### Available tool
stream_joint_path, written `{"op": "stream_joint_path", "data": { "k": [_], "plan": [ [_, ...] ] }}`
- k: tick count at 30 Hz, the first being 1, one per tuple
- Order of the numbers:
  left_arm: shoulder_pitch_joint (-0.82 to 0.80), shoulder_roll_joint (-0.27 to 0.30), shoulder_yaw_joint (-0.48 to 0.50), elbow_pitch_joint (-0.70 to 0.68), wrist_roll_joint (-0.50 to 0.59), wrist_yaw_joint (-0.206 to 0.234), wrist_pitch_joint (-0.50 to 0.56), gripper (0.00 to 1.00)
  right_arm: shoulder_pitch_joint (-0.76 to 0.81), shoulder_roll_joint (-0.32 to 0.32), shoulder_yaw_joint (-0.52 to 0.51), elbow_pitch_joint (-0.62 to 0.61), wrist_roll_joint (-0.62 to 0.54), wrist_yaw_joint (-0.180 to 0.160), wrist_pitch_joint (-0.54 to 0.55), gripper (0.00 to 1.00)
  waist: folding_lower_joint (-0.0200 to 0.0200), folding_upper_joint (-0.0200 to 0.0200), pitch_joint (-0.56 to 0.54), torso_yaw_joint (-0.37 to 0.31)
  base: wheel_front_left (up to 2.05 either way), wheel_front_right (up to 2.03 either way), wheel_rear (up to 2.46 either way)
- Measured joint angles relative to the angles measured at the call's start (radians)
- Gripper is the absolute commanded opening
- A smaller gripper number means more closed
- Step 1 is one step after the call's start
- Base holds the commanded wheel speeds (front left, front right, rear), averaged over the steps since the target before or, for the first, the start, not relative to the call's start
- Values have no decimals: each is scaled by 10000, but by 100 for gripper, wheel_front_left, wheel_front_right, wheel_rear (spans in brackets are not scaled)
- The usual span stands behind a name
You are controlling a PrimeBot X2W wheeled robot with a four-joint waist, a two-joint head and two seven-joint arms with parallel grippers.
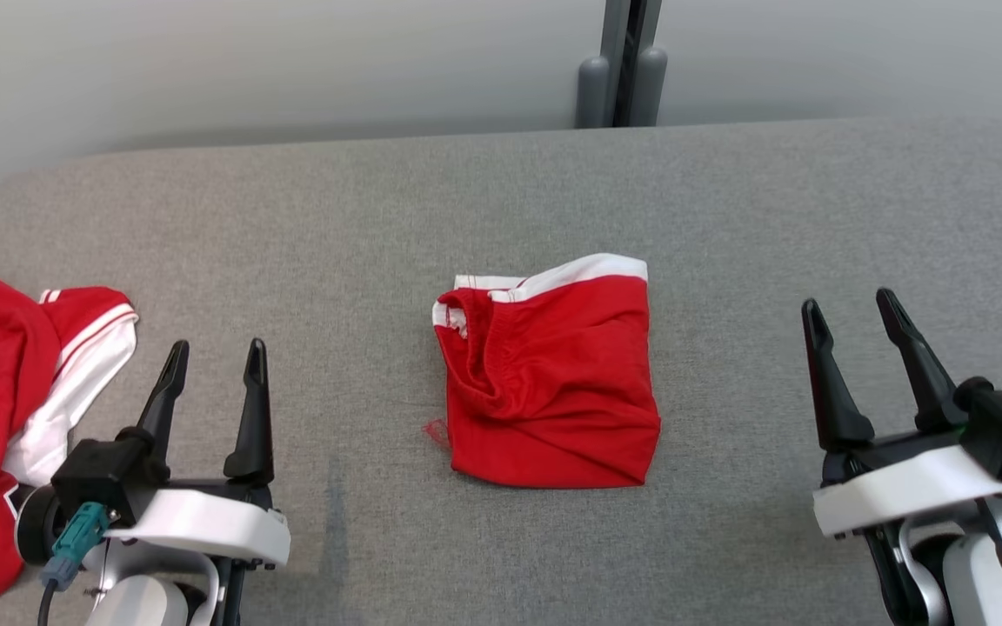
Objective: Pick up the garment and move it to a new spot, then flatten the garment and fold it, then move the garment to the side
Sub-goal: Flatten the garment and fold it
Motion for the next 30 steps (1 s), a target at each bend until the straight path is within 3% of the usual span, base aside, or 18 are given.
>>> {"op": "stream_joint_path", "data": {
  "k": [8,17,30],
  "plan": [
    [785,263,-33,-324,-105,111,416,100,973,0,-316,-500,-201,0,577,100,0,0,-767,-152,0,0,0],
    [1647,545,-98,-1037,-102,523,915,100,1728,4,-489,-704,-155,0,842,100,0,1,-1456,-136,0,0,0],
    [1933,779,107,-1407,-188,698,936,100,2128,2,-754,-966,-29,0,1018,100,0,0,-1659,-82,0,0,0]
  ]
}}
